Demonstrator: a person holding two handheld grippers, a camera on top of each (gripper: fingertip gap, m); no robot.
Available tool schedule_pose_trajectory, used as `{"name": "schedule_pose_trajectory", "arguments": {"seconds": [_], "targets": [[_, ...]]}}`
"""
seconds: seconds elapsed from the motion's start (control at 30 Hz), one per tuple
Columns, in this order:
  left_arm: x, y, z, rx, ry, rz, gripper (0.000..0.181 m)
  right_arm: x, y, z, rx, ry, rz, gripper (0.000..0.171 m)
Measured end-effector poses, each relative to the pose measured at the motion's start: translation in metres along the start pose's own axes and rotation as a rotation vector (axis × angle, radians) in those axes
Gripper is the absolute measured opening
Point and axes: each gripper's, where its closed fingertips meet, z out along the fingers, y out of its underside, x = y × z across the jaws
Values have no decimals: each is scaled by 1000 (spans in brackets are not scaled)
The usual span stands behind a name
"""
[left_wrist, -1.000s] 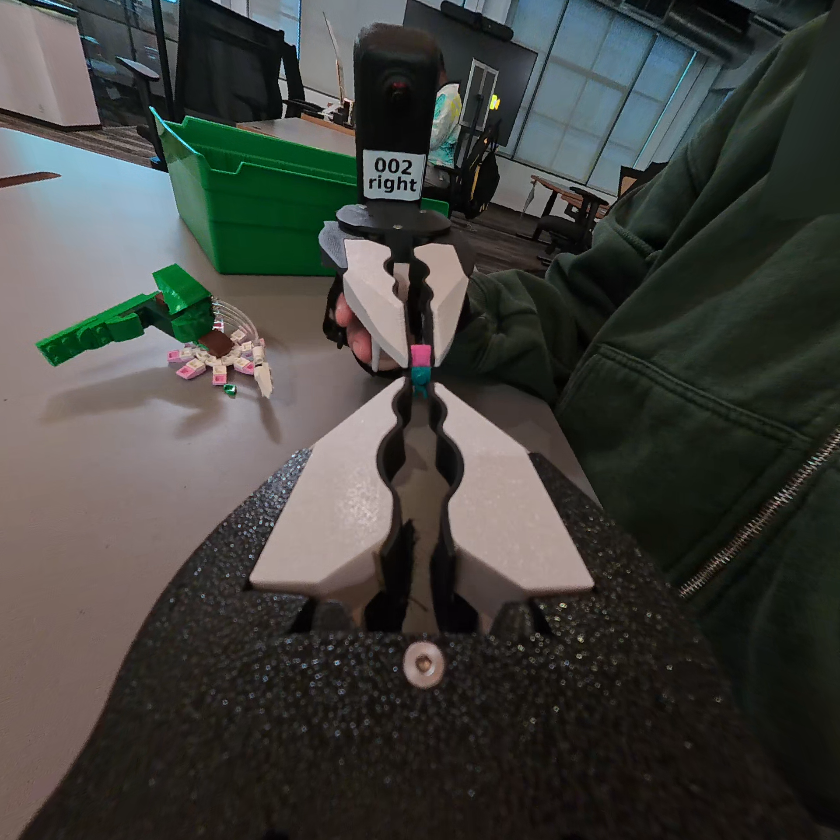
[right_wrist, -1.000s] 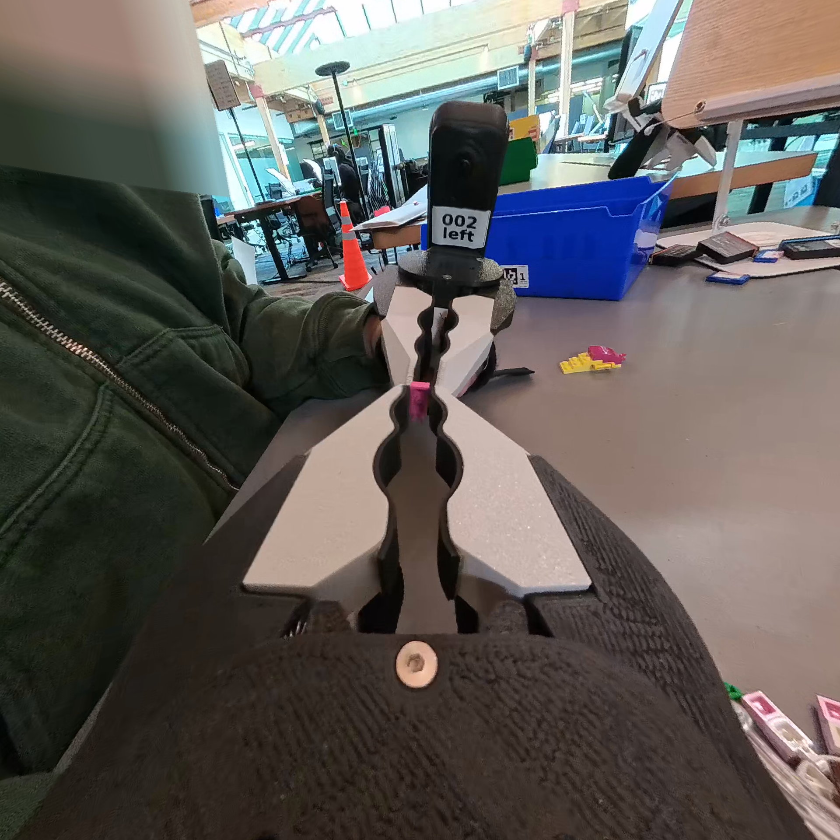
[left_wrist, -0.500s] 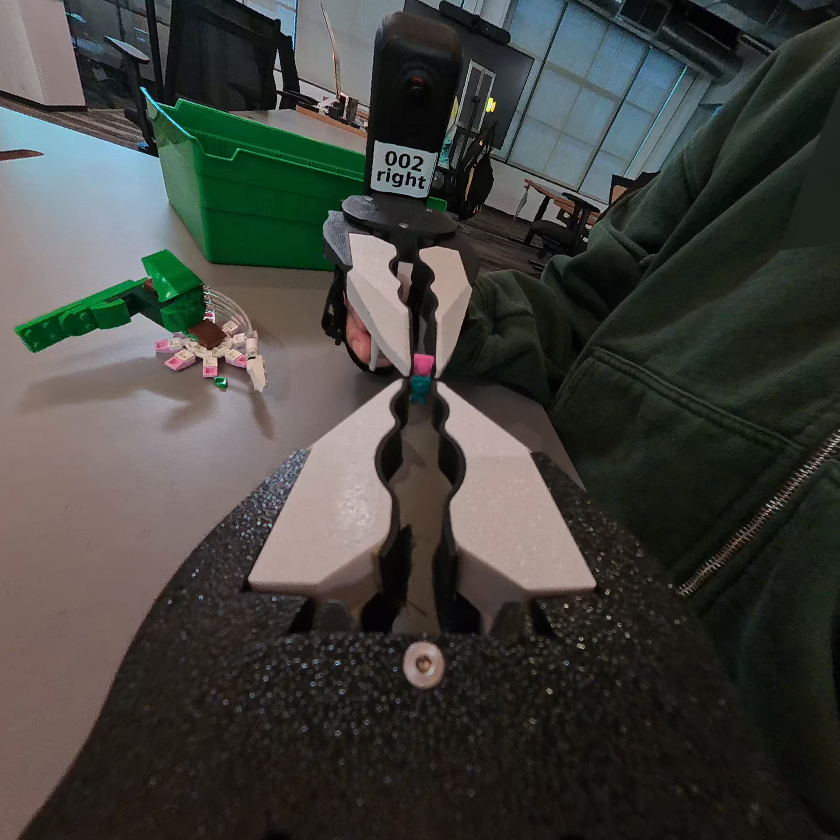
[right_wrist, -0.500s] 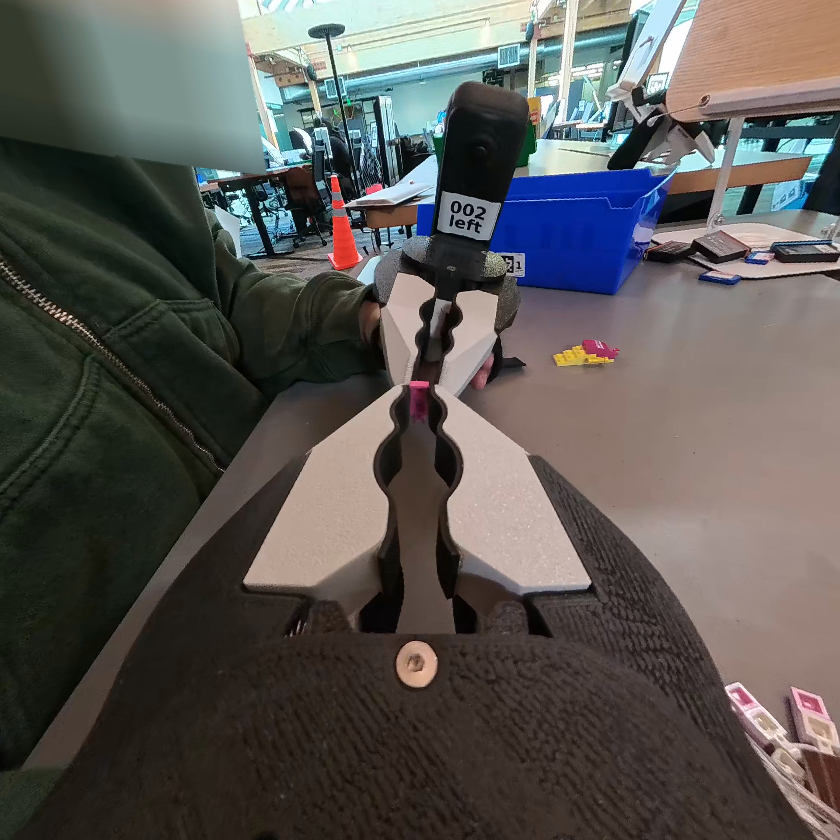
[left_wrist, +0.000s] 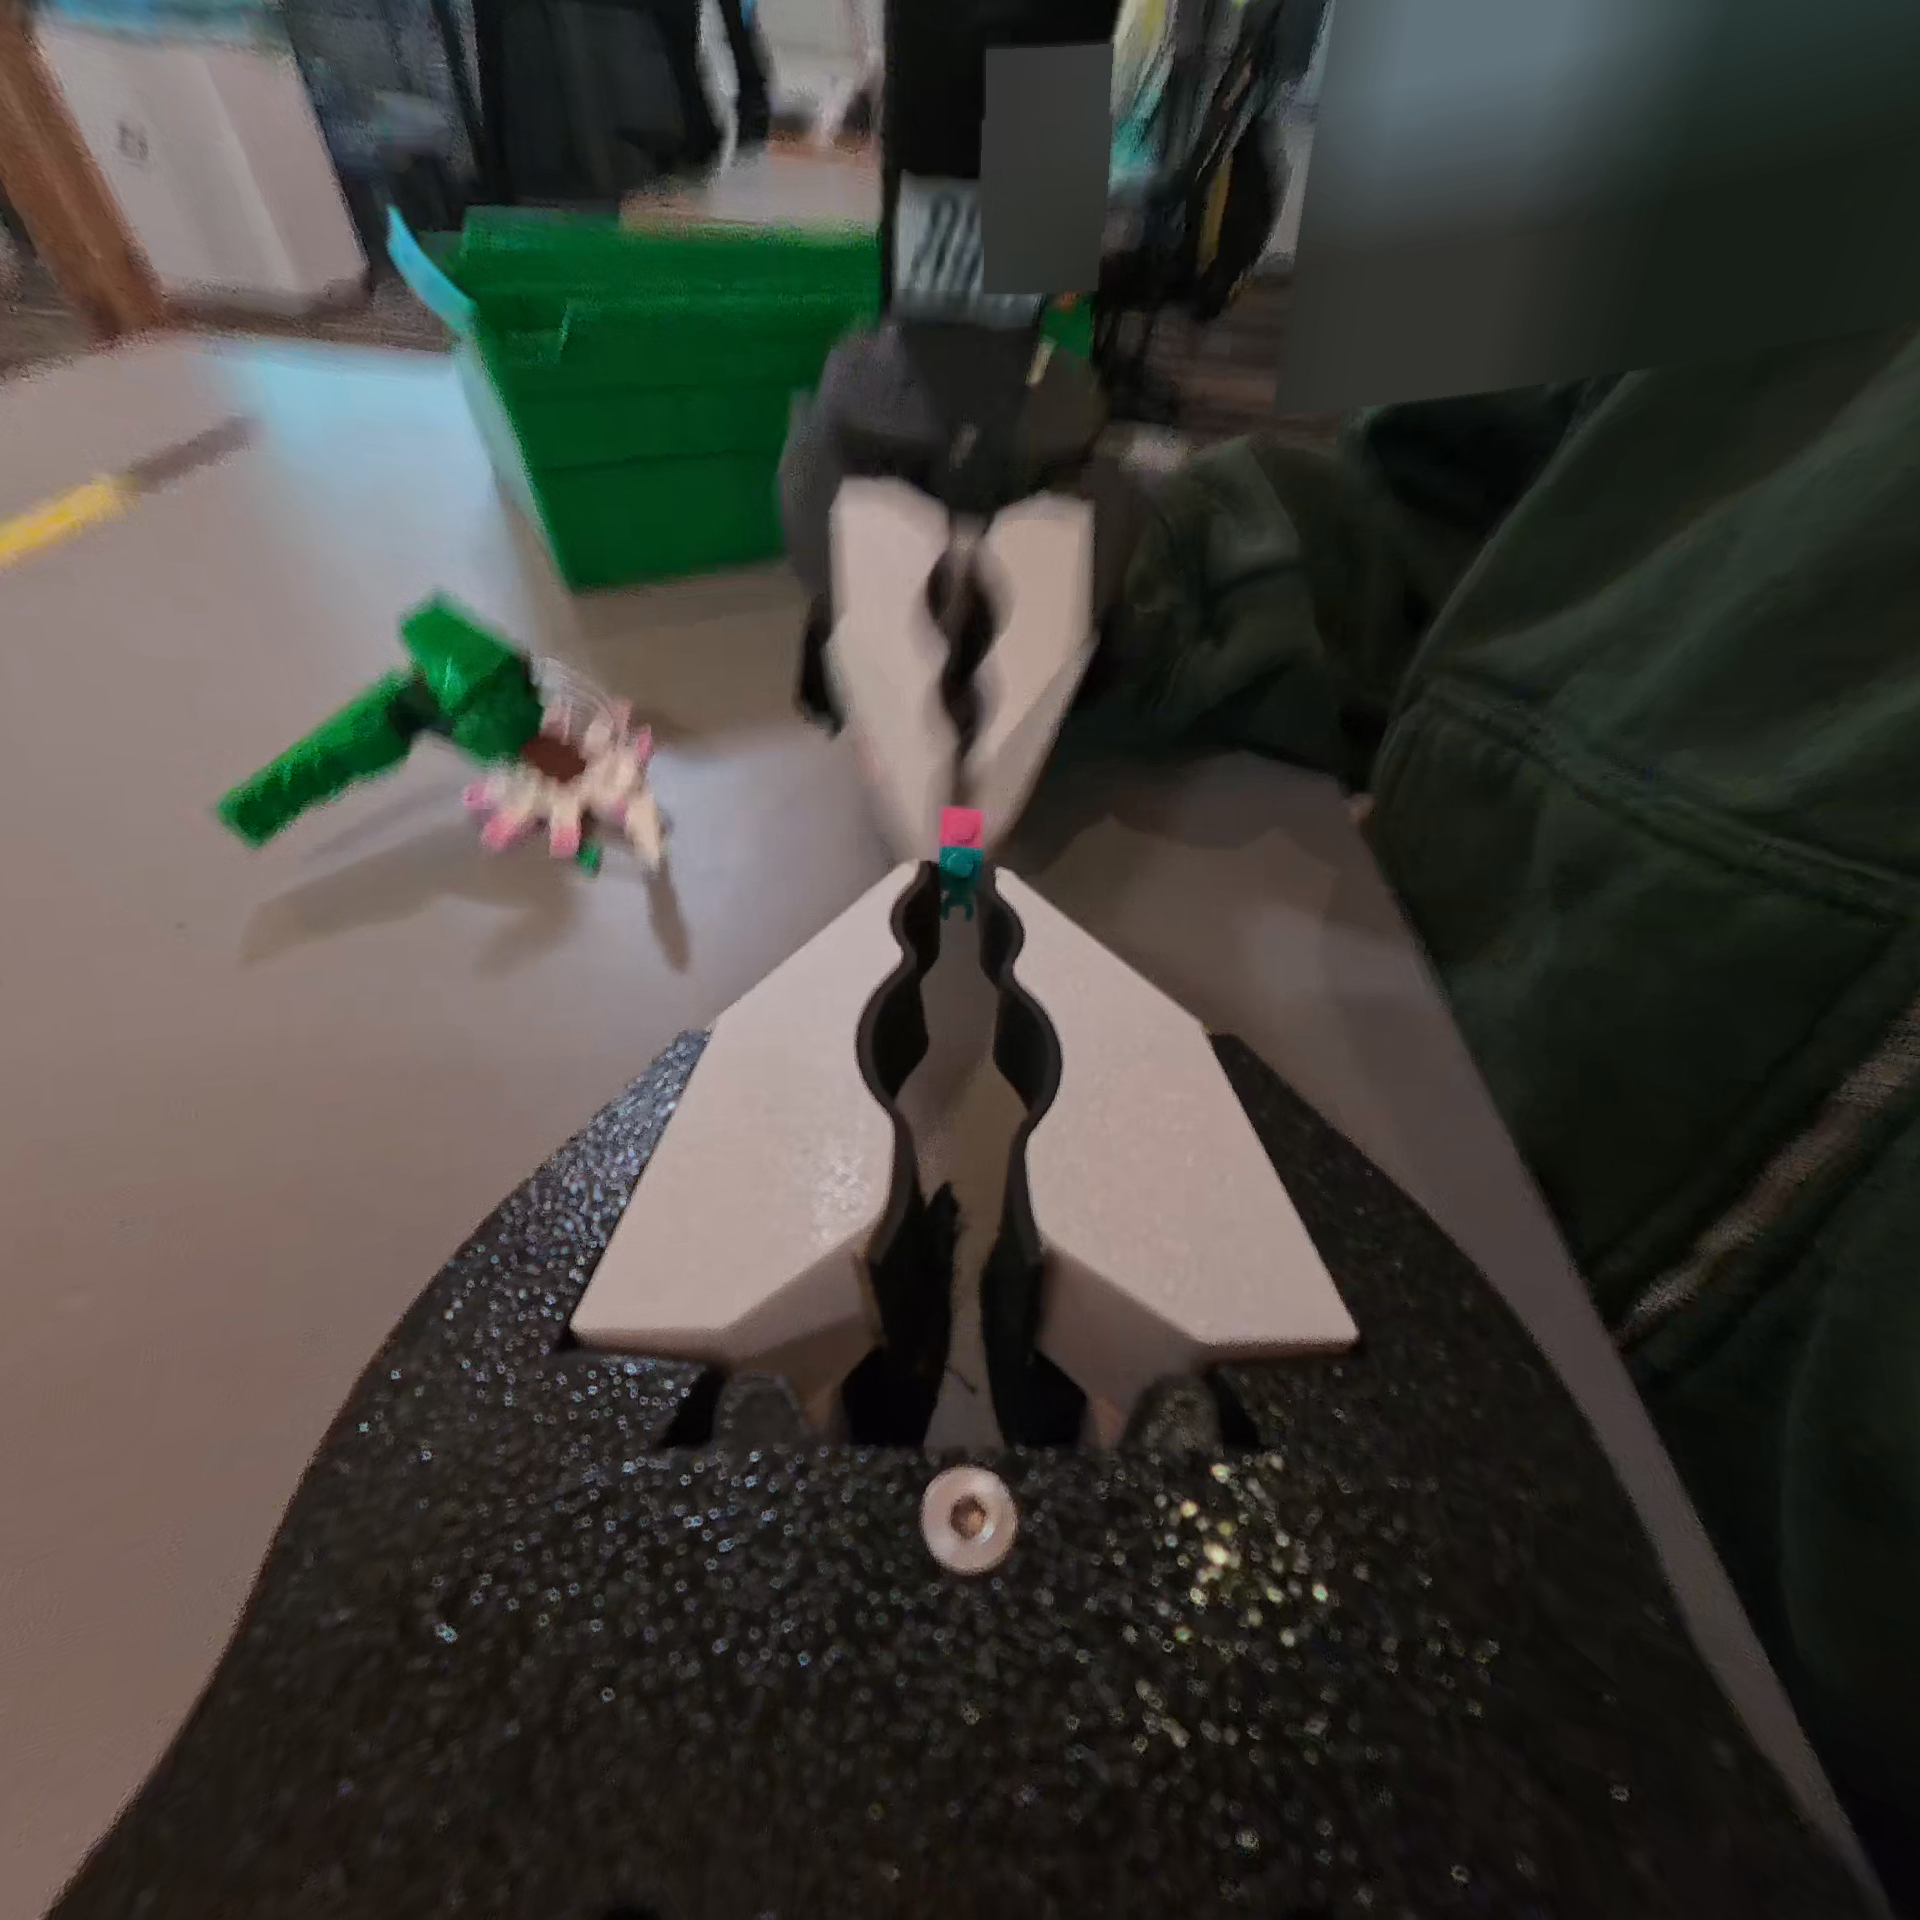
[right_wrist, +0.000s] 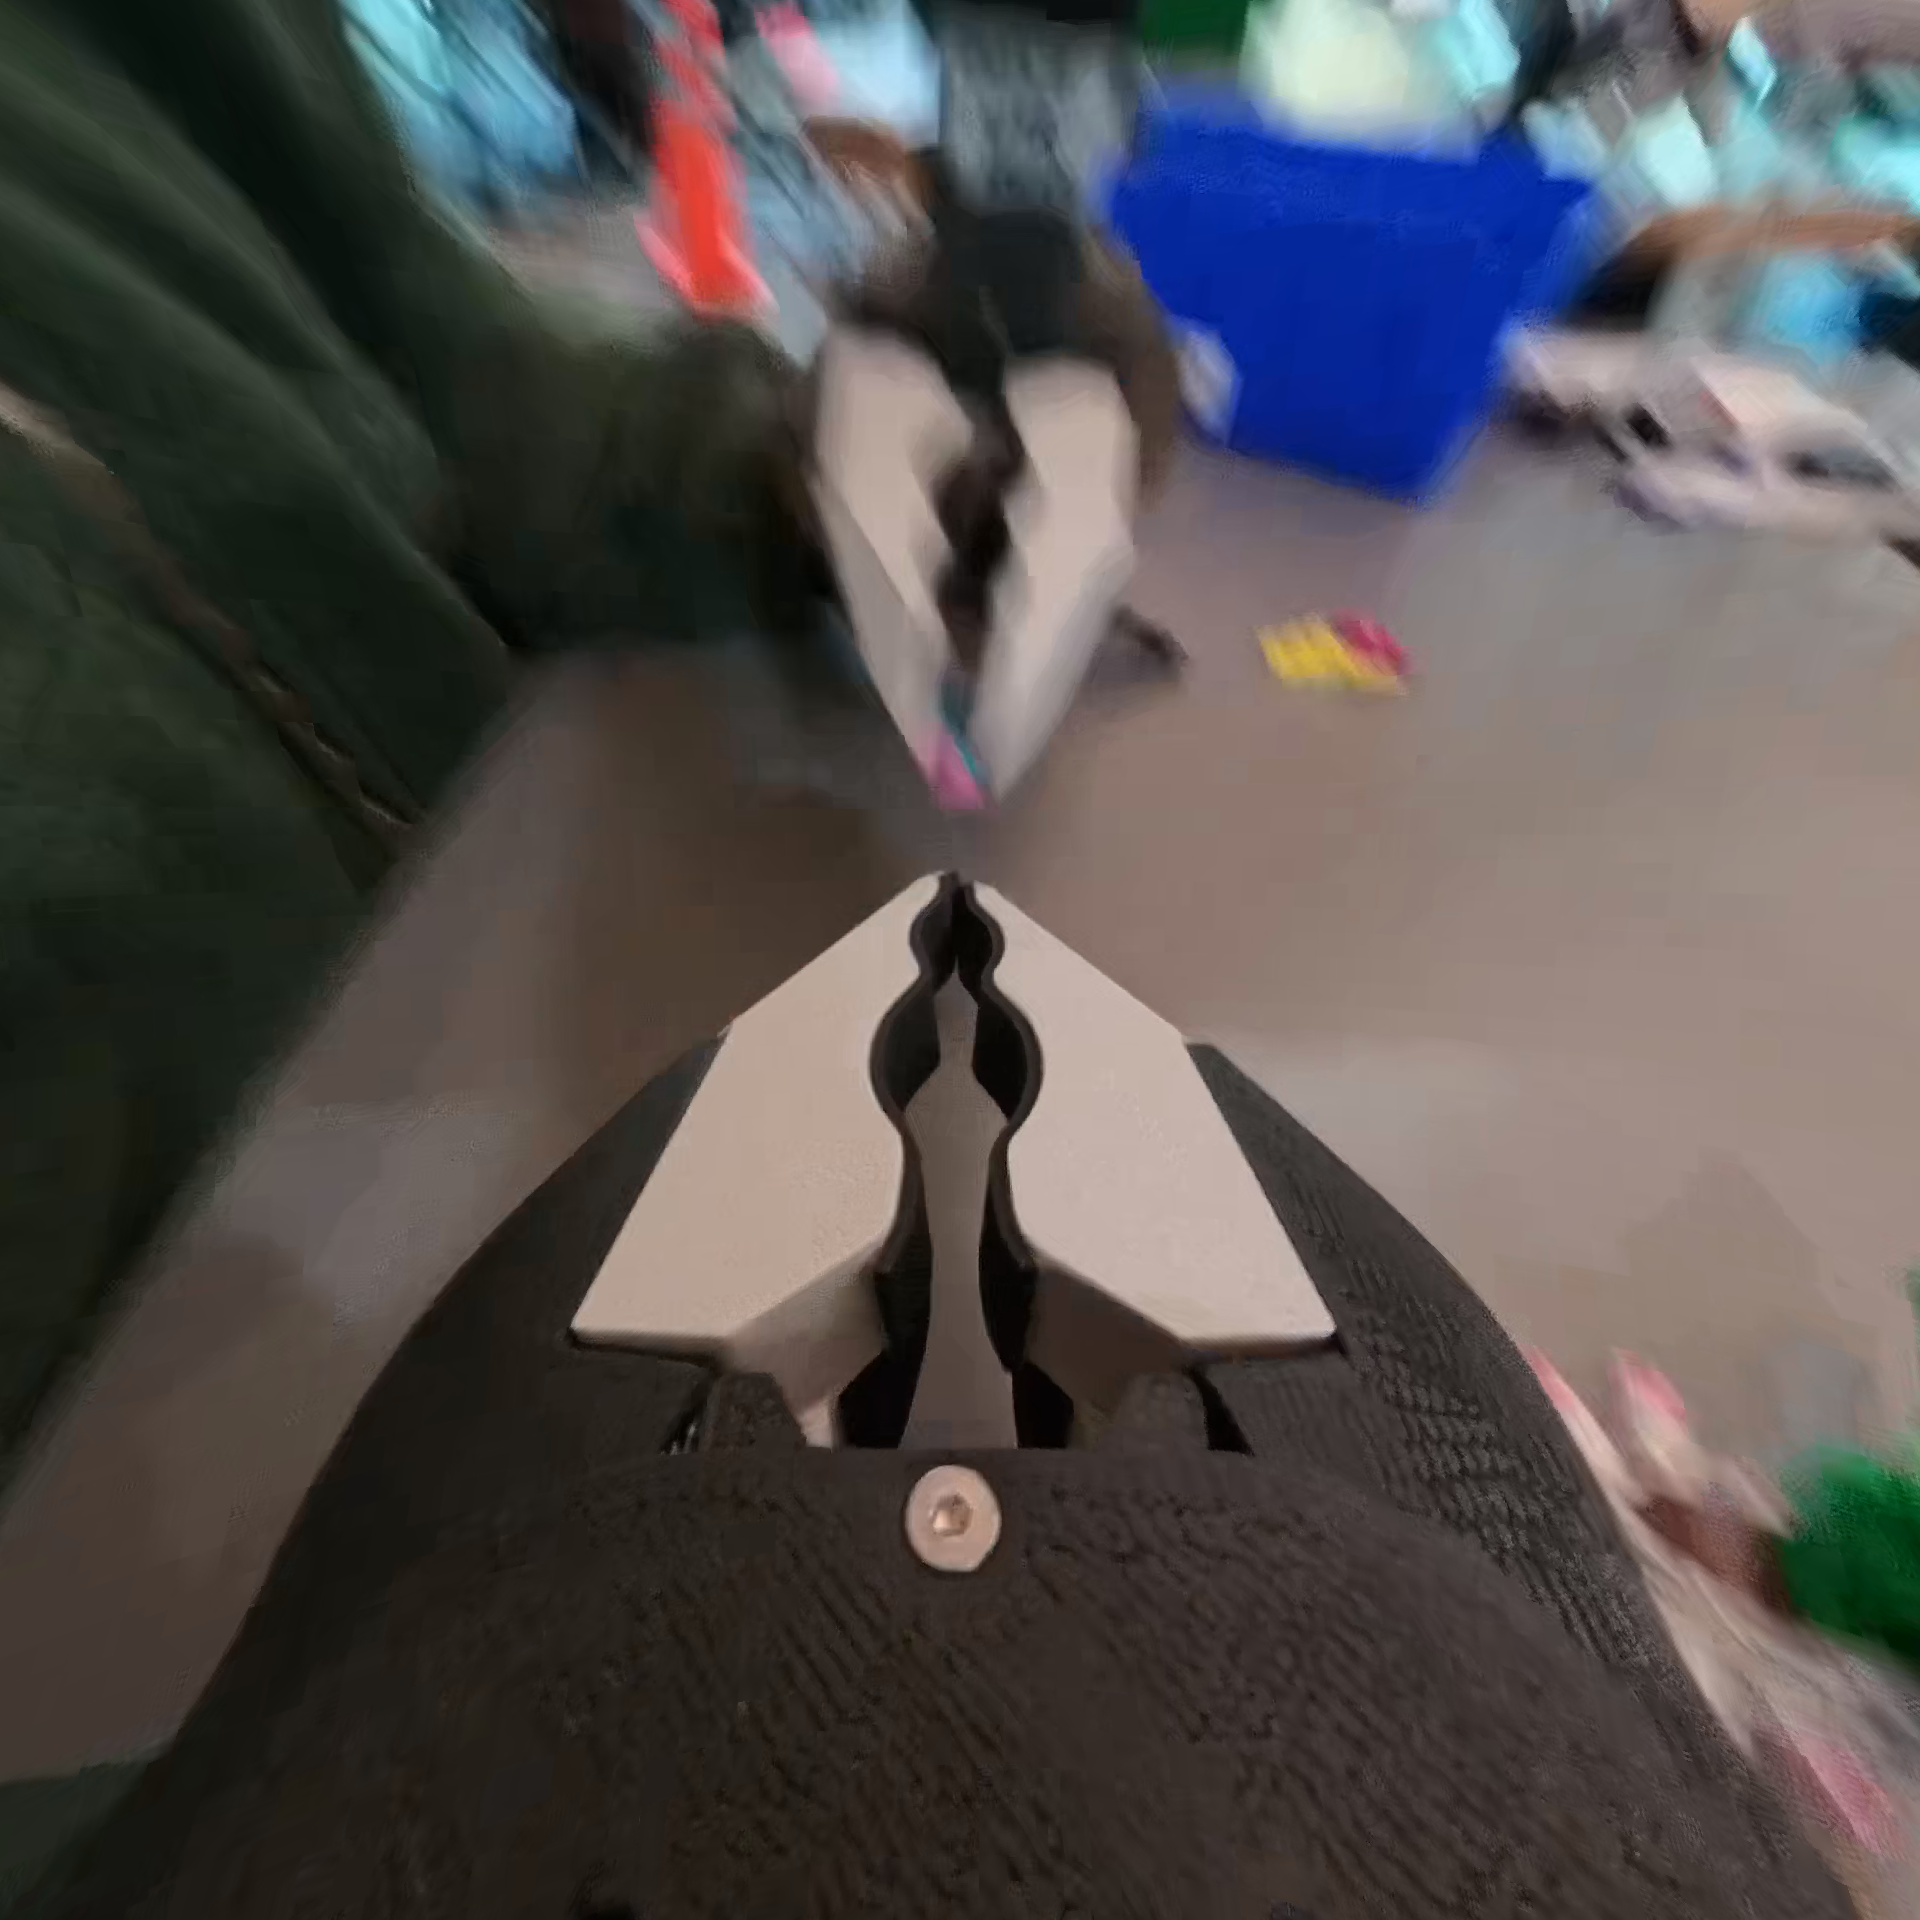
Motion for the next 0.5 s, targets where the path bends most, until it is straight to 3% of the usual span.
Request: {"name": "schedule_pose_trajectory", "arguments": {"seconds": [0.03, 0.07, 0.23, 0.3, 0.33, 0.4, 0.5], "targets": [[1, -22, -14, 133, 24, -26, 4, 4, 12, -3, -50, 29, -8, 0], [-7, -29, -28, 176, -7, -38, 4, 2, 2, -6, 15, 15, 23, 0], [-15, 0, -8, 11, -67, 5, 5, 2, -24, 1, 181, -57, 159, 0], [-12, -6, -6, 51, -53, 15, 5, 7, -33, -2, 262, -43, 200, 0], [-13, -8, -6, 65, -66, 18, 5, 10, -36, -2, 285, -46, 239, 13], [-21, -9, -7, 51, -149, 91, 5, 13, -36, -2, 299, -62, 331, 18], [-32, -5, -6, -32, -297, 226, 5, 24, -42, -2, 364, -69, 482, 11]]}}
